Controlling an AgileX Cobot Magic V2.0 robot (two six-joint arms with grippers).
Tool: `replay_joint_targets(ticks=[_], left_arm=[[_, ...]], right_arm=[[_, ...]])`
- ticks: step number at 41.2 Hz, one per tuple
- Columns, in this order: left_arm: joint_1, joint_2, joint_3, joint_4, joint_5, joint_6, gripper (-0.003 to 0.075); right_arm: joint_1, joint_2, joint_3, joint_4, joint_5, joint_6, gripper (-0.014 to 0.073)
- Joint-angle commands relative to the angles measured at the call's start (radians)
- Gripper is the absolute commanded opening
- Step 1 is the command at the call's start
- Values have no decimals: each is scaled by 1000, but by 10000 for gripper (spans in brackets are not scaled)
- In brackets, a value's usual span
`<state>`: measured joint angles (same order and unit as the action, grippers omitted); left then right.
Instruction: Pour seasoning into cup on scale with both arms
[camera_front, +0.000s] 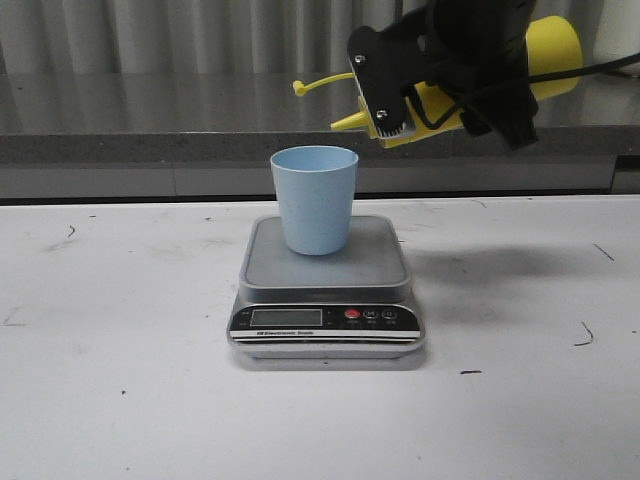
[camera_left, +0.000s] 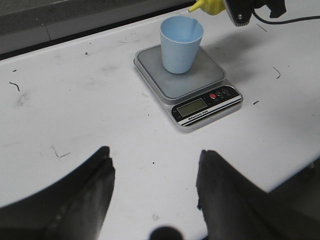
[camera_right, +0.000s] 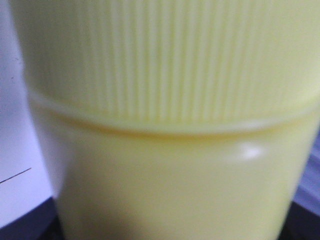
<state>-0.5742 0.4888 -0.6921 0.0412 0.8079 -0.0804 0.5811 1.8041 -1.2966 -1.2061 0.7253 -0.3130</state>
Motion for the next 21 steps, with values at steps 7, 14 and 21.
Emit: replay_joint_targets(ticks=[7, 14, 21], left_arm=[[-7, 3, -25, 3, -70, -4, 365], [-7, 3, -25, 3, -70, -4, 365], [-7, 3, -25, 3, -70, -4, 365]], right_arm=[[0, -53, -38, -99, 6, 1, 363], [0, -53, -38, -99, -16, 89, 363], [0, -59, -38, -99, -25, 414, 363]])
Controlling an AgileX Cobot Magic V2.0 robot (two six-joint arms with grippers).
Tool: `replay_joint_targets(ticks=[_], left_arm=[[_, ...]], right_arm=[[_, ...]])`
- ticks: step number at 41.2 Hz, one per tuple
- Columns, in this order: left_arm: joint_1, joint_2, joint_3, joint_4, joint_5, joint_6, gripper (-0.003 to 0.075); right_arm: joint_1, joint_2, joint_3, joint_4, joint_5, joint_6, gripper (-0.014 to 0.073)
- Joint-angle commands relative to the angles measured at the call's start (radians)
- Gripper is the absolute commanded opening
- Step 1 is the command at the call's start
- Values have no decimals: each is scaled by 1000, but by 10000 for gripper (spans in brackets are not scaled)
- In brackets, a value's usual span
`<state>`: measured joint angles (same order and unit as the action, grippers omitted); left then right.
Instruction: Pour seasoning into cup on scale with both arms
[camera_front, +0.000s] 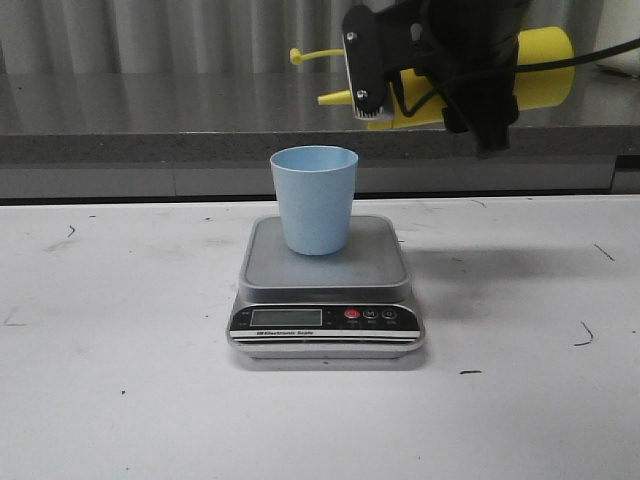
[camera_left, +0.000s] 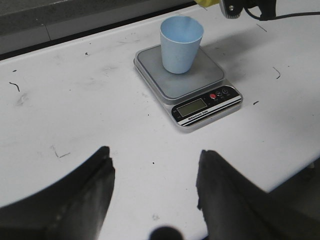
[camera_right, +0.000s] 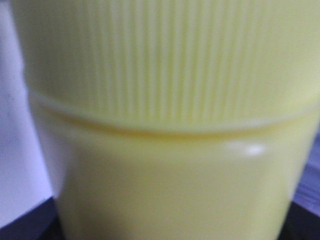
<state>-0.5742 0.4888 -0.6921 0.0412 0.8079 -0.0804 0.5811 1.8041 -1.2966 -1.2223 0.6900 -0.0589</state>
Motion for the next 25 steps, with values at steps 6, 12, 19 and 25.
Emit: replay_joint_targets(ticks=[6, 12, 19, 25], left_arm=[[-7, 3, -25, 3, -70, -4, 365], [-7, 3, -25, 3, -70, -4, 365], [-7, 3, -25, 3, -70, -4, 365], [-7, 3, -25, 3, -70, -4, 365]], right_arm=[[0, -109, -35, -61, 14, 399, 363], [0, -205, -33, -2, 6, 522, 363], [-2, -334, 22, 30, -73, 636, 363], [-55, -457, 146, 28, -228, 754, 363]])
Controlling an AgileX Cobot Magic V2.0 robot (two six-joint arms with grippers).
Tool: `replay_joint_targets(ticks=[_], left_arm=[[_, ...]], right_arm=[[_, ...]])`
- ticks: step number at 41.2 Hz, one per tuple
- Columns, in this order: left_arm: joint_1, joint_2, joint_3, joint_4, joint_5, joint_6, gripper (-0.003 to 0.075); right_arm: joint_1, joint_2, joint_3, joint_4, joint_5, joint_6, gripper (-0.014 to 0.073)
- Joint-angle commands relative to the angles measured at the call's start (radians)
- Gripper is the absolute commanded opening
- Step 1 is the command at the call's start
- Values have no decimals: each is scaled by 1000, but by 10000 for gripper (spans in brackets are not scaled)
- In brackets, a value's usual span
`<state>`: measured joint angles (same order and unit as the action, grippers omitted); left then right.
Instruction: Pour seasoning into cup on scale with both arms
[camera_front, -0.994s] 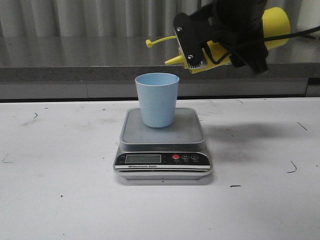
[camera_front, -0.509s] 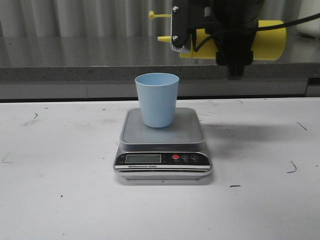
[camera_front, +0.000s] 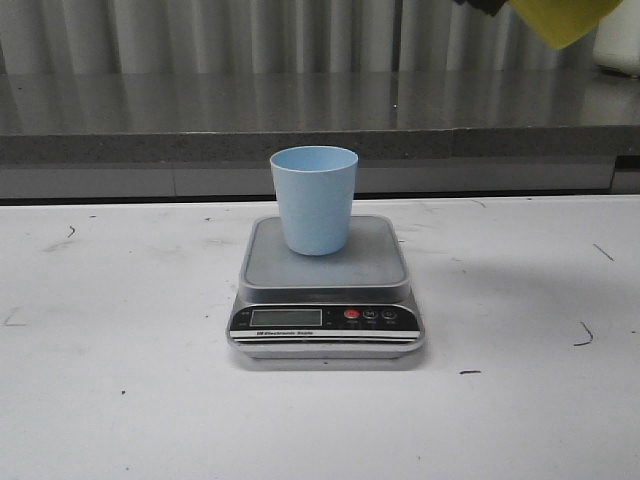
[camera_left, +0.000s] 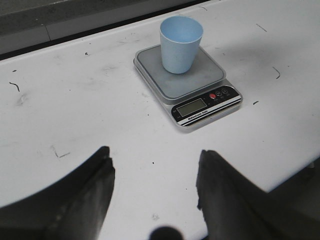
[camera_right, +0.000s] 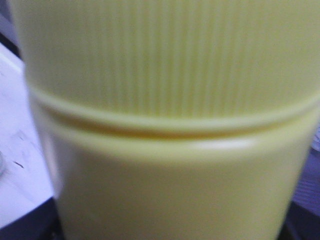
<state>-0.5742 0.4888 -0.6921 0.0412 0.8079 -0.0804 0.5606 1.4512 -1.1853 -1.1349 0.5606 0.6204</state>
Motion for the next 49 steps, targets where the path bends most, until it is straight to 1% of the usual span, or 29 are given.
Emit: replay_joint_targets(ticks=[1, 3, 7, 14, 17, 21, 24, 28, 31, 36, 40, 45, 49], left_arm=[[-7, 3, -25, 3, -70, -4, 365], [-7, 3, -25, 3, -70, -4, 365], [-7, 3, -25, 3, -70, -4, 365], [-7, 3, -25, 3, -70, -4, 365], [-7, 3, -25, 3, -70, -4, 365], [-7, 3, -25, 3, -70, -4, 365], [-7, 3, -25, 3, -70, -4, 365], [-7, 3, -25, 3, -70, -4, 365], [-7, 3, -25, 3, -70, -4, 365], [-7, 3, -25, 3, -70, -4, 365], [-7, 3, -25, 3, -70, -4, 365], [-7, 3, -25, 3, -70, -4, 365], [-7, 3, -25, 3, -70, -4, 365]], right_arm=[[-56, -126, 57, -60, -130, 89, 363], [-95, -157, 111, -60, -212, 115, 363], [-222, -205, 204, -60, -370, 174, 363], [-463, -210, 344, -58, -738, 319, 363], [-556, -190, 389, -58, -907, 330, 363], [-628, -145, 422, -53, -999, 318, 361], [-654, -99, 423, -48, -1046, 295, 361], [-657, -32, 423, -32, -1123, 214, 361], [-656, 15, 423, 34, -1172, 143, 361], [-656, 92, 423, 213, -1233, -7, 361], [-656, 154, 423, 333, -1347, -105, 361], [-656, 251, 423, 444, -1503, -187, 361], [-656, 323, 422, 473, -1591, -229, 361]])
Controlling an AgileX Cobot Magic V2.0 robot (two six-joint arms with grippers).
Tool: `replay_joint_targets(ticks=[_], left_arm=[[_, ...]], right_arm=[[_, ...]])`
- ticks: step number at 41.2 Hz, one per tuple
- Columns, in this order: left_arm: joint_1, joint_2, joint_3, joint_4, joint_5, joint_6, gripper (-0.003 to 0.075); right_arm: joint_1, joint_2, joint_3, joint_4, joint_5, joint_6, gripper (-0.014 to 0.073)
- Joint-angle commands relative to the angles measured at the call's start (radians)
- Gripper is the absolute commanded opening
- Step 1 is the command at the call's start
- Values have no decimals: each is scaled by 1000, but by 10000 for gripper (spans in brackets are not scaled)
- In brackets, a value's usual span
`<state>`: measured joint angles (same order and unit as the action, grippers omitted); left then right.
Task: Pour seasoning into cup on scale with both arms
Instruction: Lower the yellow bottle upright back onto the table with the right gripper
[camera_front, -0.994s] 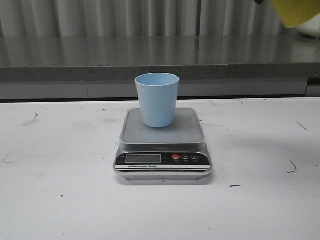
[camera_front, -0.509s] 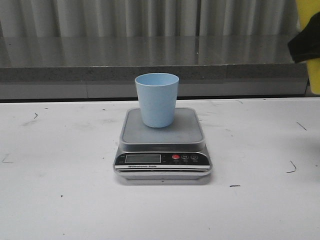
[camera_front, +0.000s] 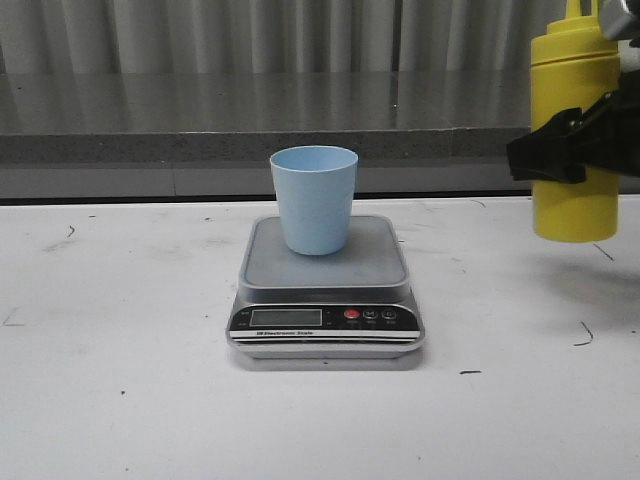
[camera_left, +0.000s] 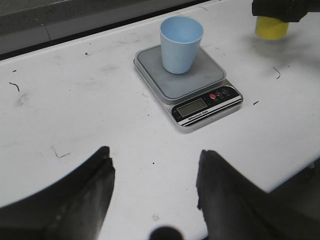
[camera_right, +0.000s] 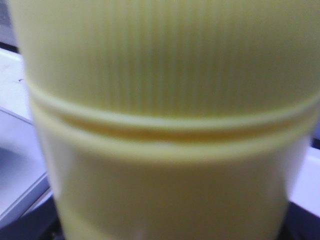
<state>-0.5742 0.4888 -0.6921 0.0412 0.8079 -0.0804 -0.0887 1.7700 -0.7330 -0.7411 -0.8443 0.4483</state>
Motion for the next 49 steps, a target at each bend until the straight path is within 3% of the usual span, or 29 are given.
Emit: replay_joint_targets(ticks=[1, 17, 29, 38, 49], left_arm=[[-7, 3, -25, 3, -70, -4, 365], [-7, 3, -25, 3, -70, -4, 365], [-7, 3, -25, 3, -70, -4, 365], [-7, 3, -25, 3, -70, -4, 365], [-7, 3, -25, 3, -70, -4, 365]], right_arm=[[-7, 18, -31, 85, -206, -82, 361], [-7, 159, -32, 200, -299, -251, 380], [-7, 175, -31, 233, -314, -251, 666], [-7, 164, 30, 235, -351, -250, 650], [-7, 78, 185, 344, -358, -251, 650]])
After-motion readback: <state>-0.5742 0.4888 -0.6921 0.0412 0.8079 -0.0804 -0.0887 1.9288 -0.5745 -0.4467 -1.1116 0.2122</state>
